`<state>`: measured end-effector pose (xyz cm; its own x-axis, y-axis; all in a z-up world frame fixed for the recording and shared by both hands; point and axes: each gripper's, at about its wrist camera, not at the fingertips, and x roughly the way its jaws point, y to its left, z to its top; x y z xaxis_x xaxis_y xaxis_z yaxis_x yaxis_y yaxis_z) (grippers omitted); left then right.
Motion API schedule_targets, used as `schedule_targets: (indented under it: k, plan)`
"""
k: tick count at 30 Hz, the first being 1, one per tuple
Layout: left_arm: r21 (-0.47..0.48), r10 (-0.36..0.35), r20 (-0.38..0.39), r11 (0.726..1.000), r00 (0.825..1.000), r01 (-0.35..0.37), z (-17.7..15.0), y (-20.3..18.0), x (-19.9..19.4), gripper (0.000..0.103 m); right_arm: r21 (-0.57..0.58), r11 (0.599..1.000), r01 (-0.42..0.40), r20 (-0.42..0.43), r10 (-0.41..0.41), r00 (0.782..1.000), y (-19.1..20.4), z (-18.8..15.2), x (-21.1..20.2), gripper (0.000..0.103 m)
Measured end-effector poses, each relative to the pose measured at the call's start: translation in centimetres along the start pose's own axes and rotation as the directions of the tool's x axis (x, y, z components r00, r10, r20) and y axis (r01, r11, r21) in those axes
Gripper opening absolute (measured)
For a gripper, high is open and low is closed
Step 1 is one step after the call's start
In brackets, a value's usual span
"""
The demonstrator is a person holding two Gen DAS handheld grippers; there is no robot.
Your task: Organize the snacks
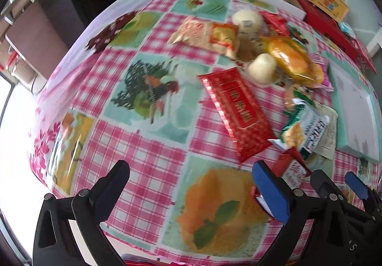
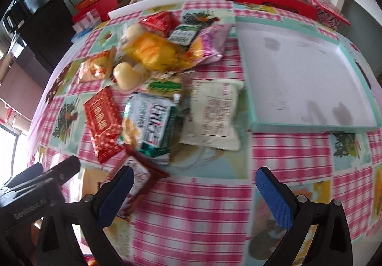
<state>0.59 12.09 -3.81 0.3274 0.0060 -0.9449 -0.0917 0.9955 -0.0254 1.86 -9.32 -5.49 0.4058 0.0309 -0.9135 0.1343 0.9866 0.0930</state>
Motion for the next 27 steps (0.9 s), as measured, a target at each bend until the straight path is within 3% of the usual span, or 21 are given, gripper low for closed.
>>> schedule_targets:
  k: [9, 14, 19, 27]
  plan:
    - [-0.072, -0.003, -0.039, 0.997, 0.999, 0.000, 0.1, 3.4, 1.4, 0.102, -0.011, 1.000, -0.018, -0.080, 0.017, 0.997, 3.4, 0.5, 2.2, 0.103]
    - [-0.115, -0.038, -0.052, 0.993, 0.998, 0.032, 0.0, 5.0, 2.3, 0.102, -0.005, 1.000, -0.010, -0.115, 0.010, 0.993, 4.3, 0.7, 3.3, 0.103]
    - [-0.140, -0.031, -0.053, 0.990, 0.998, 0.023, 0.1, 5.9, 2.6, 0.102, -0.005, 1.000, -0.013, -0.146, 0.012, 0.989, 5.8, 1.1, 4.4, 0.100]
    - [-0.137, -0.091, -0.047, 0.987, 0.995, 0.084, -0.5, 5.9, 2.7, 0.102, -0.037, 0.999, 0.023, -0.156, -0.029, 0.987, 7.3, 0.6, 5.2, 0.095]
